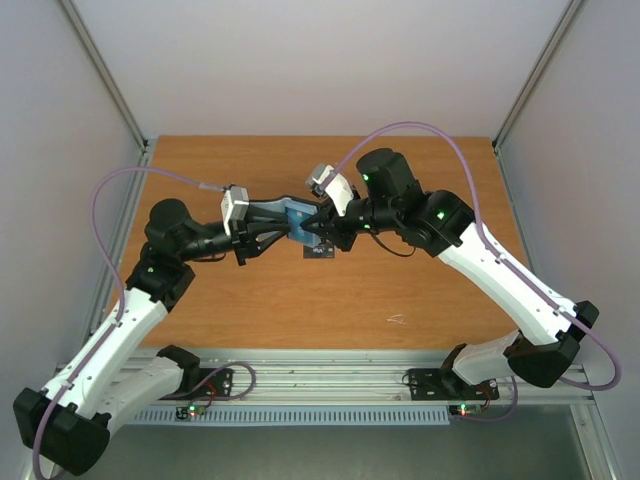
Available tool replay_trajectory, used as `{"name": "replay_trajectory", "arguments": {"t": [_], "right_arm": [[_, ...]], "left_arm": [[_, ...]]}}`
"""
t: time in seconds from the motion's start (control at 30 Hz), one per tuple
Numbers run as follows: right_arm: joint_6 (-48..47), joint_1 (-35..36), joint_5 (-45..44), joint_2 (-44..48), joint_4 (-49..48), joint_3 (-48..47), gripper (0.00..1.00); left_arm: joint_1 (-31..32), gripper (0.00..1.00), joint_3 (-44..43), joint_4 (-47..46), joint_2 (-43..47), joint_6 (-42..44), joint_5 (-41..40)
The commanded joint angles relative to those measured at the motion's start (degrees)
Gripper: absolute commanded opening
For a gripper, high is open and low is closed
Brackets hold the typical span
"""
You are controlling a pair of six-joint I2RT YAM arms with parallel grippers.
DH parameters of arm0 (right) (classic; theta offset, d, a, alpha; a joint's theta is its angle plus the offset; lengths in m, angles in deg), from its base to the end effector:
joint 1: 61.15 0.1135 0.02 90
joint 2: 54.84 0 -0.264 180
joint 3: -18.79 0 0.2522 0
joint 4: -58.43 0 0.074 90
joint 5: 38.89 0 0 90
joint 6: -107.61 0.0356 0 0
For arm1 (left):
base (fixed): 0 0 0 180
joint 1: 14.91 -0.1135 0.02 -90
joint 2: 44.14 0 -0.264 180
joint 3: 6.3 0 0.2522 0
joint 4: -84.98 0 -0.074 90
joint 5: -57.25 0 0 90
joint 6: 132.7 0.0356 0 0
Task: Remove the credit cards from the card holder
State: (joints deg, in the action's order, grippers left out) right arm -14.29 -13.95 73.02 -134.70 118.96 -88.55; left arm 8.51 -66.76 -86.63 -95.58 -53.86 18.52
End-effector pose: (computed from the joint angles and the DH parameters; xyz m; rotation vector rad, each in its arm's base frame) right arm 0.1852 0.2196 0.4314 -1.5372 1.5083 0.5655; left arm 0.1732 -0.1053 0.3605 0.8949 1.4316 -1.1524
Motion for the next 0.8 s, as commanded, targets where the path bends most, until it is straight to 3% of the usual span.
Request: {"name": "replay_trajectory", "arguments": {"t": [0.0,0.13,0.27,0.43,0.77], "right_arm": [[-4.33,1.01,11.44,-2.52,-14.78,1.45,0.11],[-6.43,1.14,20.58,-1.39,-16.12,3.15,0.12],[-6.09,1.13,24.08,-1.22,-16.6,3.57,0.12],[-5.18,1.05,23.69,0.09,-19.73,5.38,0.12],[-4.8,-1.41,21.33,3.77,-16.7,7.7,0.16]], "left_arm": [[3.85,0.3,0.01,-10.63,-0.46,-3.23,16.67],[3.74,0.3,0.31,-10.85,-0.46,-6.01,15.01],[3.74,0.26,0.25,-9.23,-0.49,-5.89,14.46],[3.74,0.01,0.2,-7.84,-0.12,-5.15,14.0],[1.26,0.0,2.05,-7.21,3.06,-7.56,7.16]]}}
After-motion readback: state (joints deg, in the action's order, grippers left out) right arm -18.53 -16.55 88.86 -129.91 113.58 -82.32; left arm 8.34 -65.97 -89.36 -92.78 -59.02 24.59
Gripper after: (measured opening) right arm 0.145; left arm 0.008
